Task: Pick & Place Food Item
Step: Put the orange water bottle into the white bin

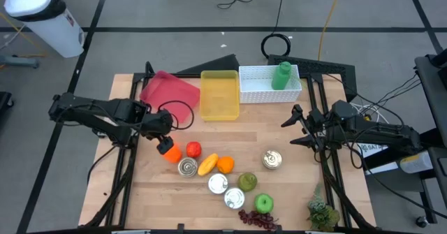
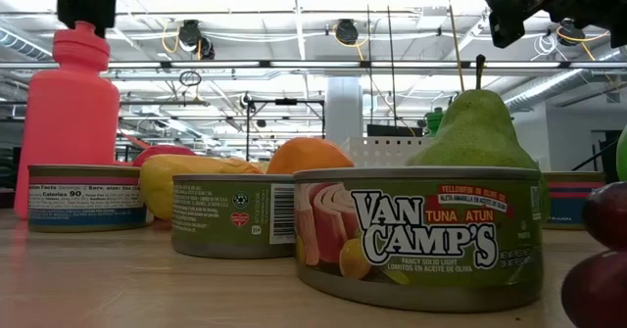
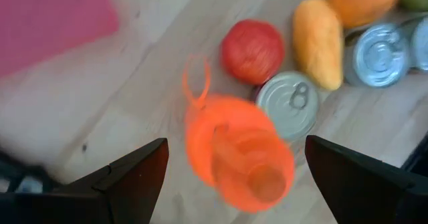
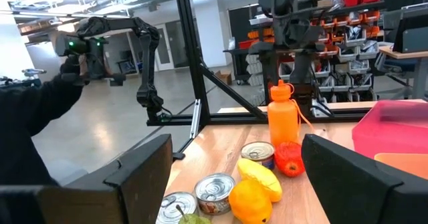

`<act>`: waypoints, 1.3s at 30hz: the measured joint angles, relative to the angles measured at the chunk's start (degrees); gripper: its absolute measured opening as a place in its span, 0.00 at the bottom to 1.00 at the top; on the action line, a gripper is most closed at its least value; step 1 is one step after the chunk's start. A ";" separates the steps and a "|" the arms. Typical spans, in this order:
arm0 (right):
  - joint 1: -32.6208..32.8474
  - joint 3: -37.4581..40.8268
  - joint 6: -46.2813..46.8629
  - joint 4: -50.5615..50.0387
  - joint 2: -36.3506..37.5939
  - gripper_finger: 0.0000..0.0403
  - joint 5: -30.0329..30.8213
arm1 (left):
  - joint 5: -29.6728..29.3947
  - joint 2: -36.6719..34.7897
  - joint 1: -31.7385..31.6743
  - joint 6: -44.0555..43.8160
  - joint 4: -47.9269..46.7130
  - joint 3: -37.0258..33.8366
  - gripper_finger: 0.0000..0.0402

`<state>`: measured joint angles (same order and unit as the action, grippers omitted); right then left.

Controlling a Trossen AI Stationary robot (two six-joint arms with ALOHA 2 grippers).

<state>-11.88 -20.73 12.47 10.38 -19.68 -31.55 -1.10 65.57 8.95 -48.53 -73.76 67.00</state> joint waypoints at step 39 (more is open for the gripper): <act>0.00 0.00 0.13 -0.55 0.01 0.78 0.00 | -12.03 6.26 6.99 4.09 -6.17 -3.02 0.90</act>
<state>-11.88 -20.73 12.60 9.82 -19.67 -31.55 -13.12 71.84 15.94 -44.43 -79.93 63.98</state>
